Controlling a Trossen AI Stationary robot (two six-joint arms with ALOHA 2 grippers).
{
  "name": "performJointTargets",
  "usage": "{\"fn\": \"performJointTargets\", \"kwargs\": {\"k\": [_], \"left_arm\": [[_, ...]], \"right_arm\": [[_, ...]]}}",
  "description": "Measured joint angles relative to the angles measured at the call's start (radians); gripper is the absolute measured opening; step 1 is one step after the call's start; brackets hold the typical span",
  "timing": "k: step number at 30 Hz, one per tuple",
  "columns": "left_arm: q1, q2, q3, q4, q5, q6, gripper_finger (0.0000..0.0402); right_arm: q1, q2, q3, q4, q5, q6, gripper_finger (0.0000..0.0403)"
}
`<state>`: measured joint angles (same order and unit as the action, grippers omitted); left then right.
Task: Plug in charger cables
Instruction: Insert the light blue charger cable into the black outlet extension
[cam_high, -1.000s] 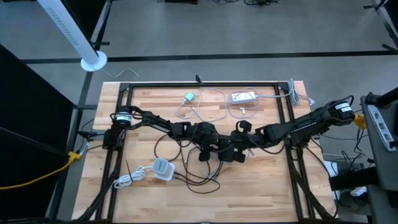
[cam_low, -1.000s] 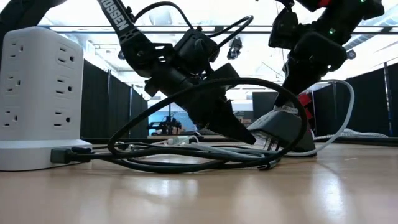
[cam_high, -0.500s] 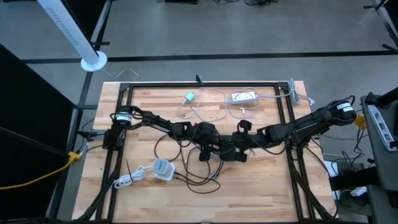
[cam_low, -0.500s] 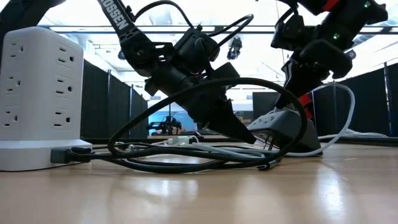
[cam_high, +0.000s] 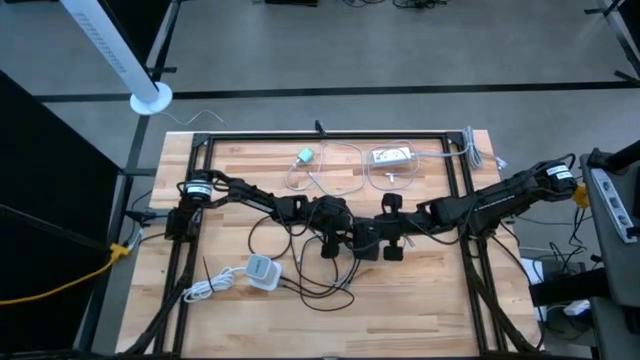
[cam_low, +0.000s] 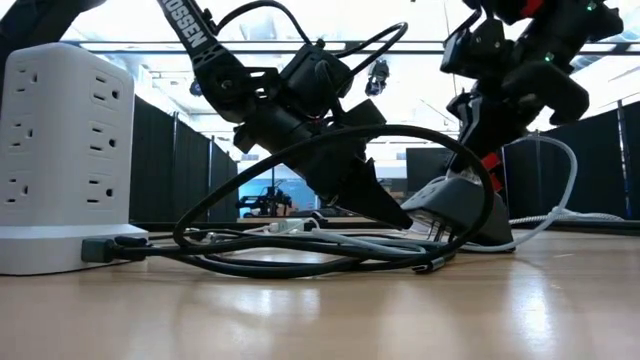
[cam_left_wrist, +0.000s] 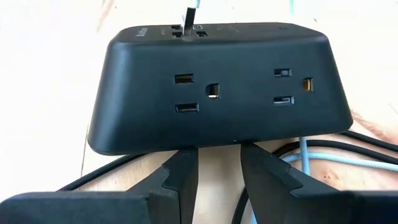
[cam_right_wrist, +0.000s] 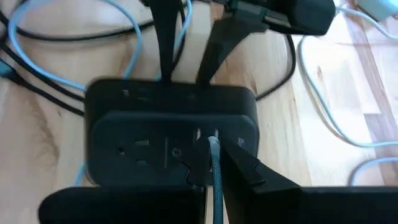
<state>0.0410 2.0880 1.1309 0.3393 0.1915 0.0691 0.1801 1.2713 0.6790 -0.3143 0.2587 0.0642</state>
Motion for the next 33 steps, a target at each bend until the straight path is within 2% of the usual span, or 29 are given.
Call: {"fn": "performJointTargets", "kwargs": {"k": [10,26,33], "left_arm": [[0.000,0.000,0.000,-0.001,-0.002,-0.001,0.0103],[-0.001,0.000,0.000,-0.009,-0.001,0.000,0.0103],[-0.003,-0.003,0.000,-0.010,-0.030,0.055,0.0103]], "right_arm": [[-0.035,-0.001,-0.006,0.032,0.002,-0.065,0.0009],[-0.051,-0.004,-0.038,0.100,-0.092,-0.105,0.0009],[-0.050,-0.004,-0.038,0.105,-0.140,-0.049,0.0009]]}}
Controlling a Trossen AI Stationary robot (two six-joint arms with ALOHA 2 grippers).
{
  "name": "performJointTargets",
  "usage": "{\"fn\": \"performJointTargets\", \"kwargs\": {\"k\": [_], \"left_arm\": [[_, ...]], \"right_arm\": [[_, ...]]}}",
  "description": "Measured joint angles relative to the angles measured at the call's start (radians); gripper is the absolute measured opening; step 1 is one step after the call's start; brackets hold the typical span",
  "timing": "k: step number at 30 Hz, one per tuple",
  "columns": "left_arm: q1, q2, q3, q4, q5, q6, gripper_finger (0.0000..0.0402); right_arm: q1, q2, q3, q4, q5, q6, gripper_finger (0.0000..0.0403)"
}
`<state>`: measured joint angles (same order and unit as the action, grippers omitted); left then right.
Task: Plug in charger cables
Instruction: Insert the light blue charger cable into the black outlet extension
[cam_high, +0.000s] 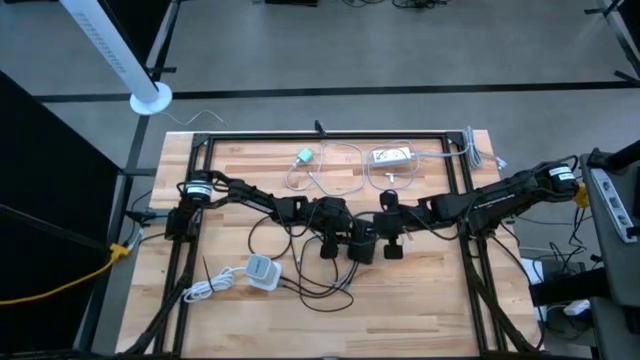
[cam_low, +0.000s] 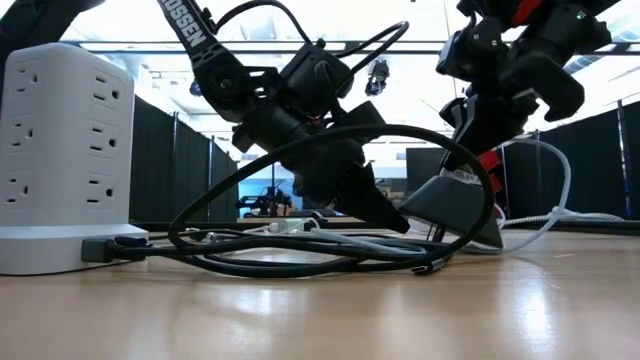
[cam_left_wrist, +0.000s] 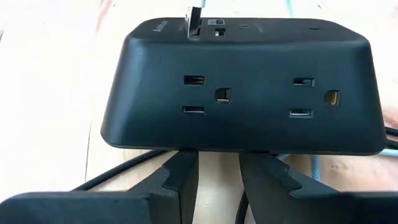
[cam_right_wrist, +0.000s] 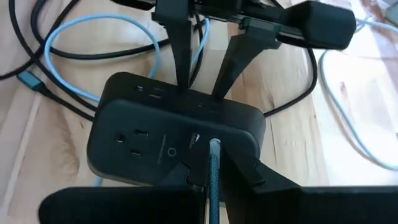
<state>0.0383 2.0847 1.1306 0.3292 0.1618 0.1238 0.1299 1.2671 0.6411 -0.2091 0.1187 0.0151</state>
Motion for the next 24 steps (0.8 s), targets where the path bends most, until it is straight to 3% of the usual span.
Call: {"fn": "performJointTargets", "kwargs": {"k": [8,24], "left_arm": [[-0.005,-0.005,0.000,-0.023,-0.007,-0.003,0.0103],[-0.007,-0.006,0.000,-0.040,-0.006,-0.005,0.0103]], "right_arm": [[0.001,0.001,0.000,0.012,0.009,0.189,0.0009],[0.011,0.002,-0.014,0.050,0.005,0.298,0.0009]]}}
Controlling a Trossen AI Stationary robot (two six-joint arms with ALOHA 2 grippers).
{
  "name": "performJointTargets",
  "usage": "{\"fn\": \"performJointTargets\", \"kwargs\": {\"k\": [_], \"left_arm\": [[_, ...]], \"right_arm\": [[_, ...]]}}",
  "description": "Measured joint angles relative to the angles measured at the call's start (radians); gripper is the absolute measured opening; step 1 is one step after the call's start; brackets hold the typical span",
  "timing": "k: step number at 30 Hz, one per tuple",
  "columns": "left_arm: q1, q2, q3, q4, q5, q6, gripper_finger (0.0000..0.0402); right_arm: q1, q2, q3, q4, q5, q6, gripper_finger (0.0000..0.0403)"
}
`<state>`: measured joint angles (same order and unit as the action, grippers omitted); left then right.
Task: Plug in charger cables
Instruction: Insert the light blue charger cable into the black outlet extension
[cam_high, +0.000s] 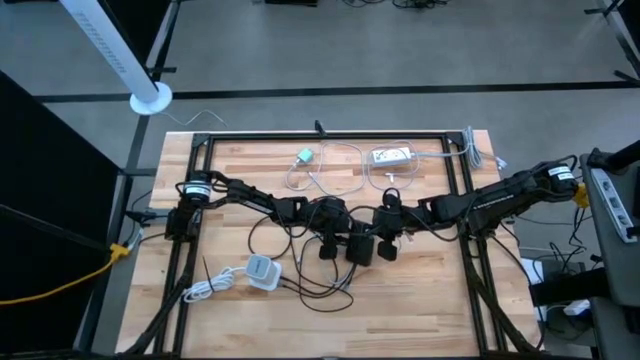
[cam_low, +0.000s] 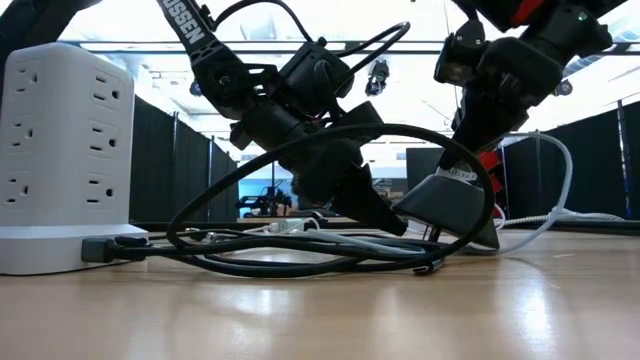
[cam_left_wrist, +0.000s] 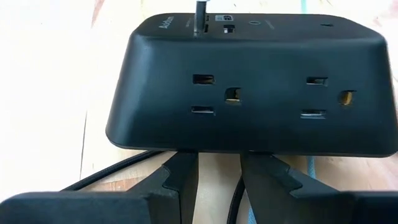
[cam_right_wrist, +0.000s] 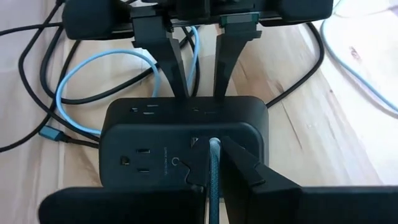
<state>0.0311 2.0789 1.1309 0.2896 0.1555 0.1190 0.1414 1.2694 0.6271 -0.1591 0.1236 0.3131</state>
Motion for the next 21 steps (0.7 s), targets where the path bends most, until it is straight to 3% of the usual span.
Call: {"fn": "performJointTargets", "kwargs": {"k": [21], "left_arm": [[-0.003,0.000,0.001,-0.036,0.000,-0.028,0.0103]], "right_arm": [[0.029,-0.048,-0.001,-0.003,0.050,0.018,0.0009]]}}
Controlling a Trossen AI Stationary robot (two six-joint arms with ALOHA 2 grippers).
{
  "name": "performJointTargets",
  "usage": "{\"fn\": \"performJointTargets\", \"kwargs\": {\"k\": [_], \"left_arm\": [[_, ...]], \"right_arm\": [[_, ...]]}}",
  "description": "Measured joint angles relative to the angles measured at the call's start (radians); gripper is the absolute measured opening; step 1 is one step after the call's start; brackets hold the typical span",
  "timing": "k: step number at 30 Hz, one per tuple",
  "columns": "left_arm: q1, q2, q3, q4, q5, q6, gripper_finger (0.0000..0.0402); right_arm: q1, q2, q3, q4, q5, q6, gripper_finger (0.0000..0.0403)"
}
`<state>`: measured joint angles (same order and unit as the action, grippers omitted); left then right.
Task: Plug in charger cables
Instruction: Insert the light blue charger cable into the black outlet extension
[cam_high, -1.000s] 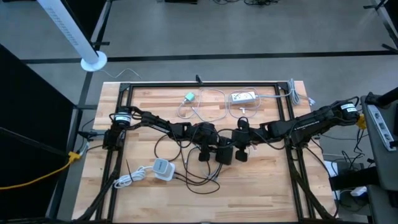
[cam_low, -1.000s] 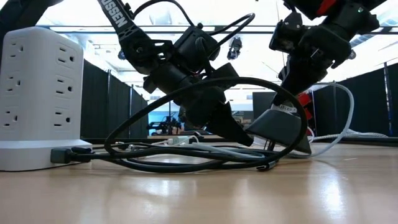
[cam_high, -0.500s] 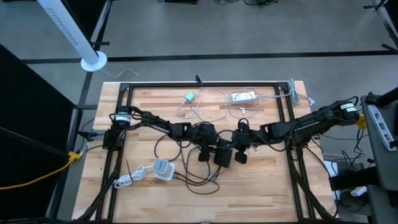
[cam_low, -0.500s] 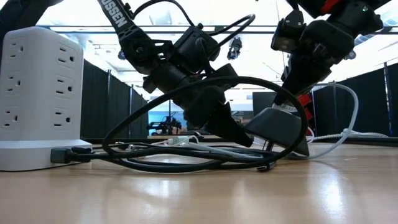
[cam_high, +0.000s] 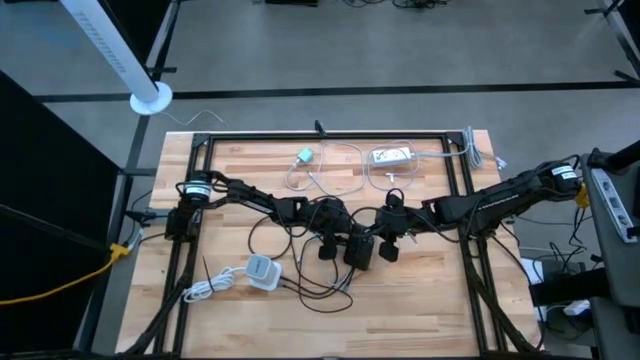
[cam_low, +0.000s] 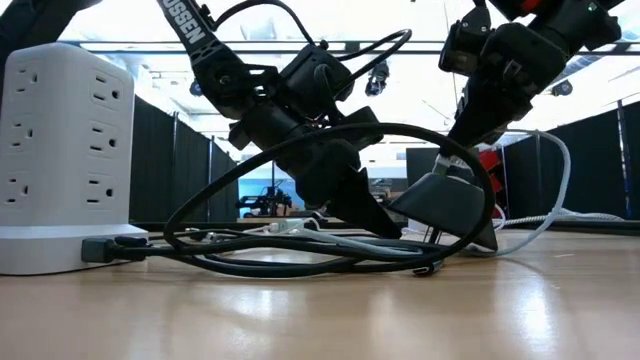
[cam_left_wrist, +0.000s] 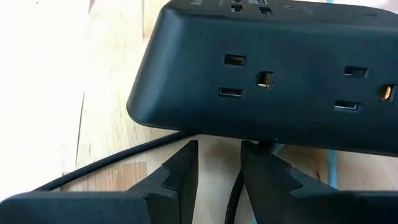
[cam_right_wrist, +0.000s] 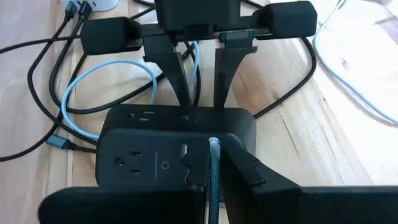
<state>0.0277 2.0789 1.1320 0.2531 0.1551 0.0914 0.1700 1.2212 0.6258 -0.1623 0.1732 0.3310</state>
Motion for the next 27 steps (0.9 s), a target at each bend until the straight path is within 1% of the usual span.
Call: {"fn": "performJointTargets", "kwargs": {"k": [11,27], "left_arm": [[0.000,0.000,0.000,-0.003,0.000,0.000,0.0103],[0.000,0.000,0.000,-0.003,0.000,0.001,0.0103]], "right_arm": [[0.029,0.055,0.002,0.025,0.003,0.013,0.0009],[0.029,0.058,0.002,0.027,0.014,-0.008,0.0009]]}}
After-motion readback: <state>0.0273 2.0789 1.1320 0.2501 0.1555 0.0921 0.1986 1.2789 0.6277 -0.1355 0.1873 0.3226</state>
